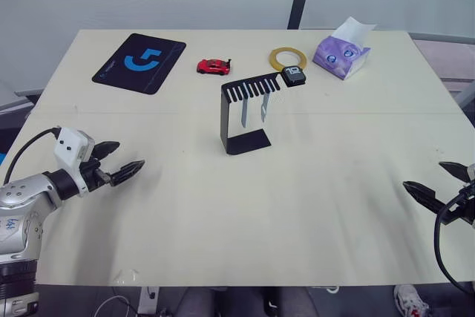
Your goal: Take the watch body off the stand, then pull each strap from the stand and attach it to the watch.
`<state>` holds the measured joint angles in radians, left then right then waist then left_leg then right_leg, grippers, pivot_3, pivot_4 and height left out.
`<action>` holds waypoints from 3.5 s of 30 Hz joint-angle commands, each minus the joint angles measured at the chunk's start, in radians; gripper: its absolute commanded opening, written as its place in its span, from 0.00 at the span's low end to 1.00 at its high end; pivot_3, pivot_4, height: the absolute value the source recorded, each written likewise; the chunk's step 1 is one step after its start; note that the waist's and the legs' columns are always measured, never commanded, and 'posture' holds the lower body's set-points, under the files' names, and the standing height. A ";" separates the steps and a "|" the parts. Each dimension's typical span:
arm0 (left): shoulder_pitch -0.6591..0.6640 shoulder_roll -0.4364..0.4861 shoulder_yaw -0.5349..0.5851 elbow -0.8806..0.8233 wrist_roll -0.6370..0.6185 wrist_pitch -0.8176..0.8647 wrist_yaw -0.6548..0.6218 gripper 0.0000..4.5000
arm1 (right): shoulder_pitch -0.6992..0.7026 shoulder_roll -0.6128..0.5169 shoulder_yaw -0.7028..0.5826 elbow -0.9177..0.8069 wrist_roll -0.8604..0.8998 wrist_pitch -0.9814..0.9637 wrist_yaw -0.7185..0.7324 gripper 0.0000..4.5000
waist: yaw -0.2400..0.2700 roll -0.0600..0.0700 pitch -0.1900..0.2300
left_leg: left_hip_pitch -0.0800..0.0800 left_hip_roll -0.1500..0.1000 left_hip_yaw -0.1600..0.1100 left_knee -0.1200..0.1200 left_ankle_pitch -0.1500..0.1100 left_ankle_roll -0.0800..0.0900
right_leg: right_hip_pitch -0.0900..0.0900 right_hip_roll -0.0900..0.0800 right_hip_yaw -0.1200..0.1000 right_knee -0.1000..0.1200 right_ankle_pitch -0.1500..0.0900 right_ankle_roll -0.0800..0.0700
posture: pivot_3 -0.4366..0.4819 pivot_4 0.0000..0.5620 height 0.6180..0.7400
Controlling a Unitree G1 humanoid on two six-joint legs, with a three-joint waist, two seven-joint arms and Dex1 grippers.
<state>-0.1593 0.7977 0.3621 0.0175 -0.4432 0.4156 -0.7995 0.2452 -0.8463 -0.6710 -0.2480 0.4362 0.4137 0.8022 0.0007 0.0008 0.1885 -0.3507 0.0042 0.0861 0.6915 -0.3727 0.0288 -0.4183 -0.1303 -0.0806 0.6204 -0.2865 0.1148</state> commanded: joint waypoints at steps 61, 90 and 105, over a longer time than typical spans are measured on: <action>-0.671 -0.202 -0.290 -0.133 -0.187 0.164 -0.113 1.00 | -1.144 0.635 0.469 -0.378 0.182 0.990 -1.107 0.99 | -0.018 -0.001 0.000 | -0.010 -0.003 -0.014 0.006 0.001 0.003 | -0.001 0.005 -0.012 0.002 0.001 0.000 | 0.48 0.27 0.98; -0.661 -0.206 -0.271 -0.170 -0.196 0.184 -0.075 1.00 | -1.142 0.732 0.507 -0.300 0.001 0.929 -0.993 0.99 | -0.030 -0.001 0.000 | -0.021 -0.006 -0.020 0.007 0.004 0.003 | -0.008 0.001 -0.019 0.005 0.001 0.000 | 0.48 0.27 0.98; -0.676 -0.209 -0.267 -0.145 -0.194 0.178 -0.076 1.00 | -1.132 0.769 0.502 -0.310 -0.032 0.946 -0.952 0.35 | -0.030 -0.001 0.000 | -0.021 -0.006 -0.020 0.007 0.005 0.003 | -0.008 0.001 -0.019 0.005 0.001 0.000 | 0.48 0.27 0.98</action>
<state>-0.8081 0.5820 0.0631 -0.1101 -0.6266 0.6029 -0.8763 -0.8847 -0.0848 -0.1617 -0.5273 0.4091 1.3569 -0.1573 -0.0297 0.0002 0.1882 -0.3713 -0.0023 0.0658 0.6989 -0.3682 0.0318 -0.4266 -0.1288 -0.0993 0.6251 -0.2858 0.1151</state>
